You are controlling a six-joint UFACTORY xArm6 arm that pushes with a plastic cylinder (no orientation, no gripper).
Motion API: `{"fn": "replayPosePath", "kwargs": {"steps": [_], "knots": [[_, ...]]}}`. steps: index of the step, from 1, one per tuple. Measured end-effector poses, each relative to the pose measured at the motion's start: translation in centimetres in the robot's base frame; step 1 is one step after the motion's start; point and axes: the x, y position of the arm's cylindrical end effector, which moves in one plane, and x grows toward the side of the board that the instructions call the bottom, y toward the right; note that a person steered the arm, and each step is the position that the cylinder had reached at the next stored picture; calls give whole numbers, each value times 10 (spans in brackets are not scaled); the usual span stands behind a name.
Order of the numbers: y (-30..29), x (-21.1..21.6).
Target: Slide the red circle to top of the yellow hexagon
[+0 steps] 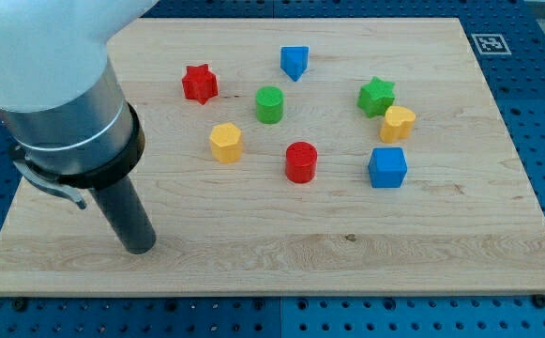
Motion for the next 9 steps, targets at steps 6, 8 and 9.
{"fn": "replayPosePath", "kwargs": {"steps": [6,8,9], "knots": [[212,-32],[205,-54],[202,-71]]}}
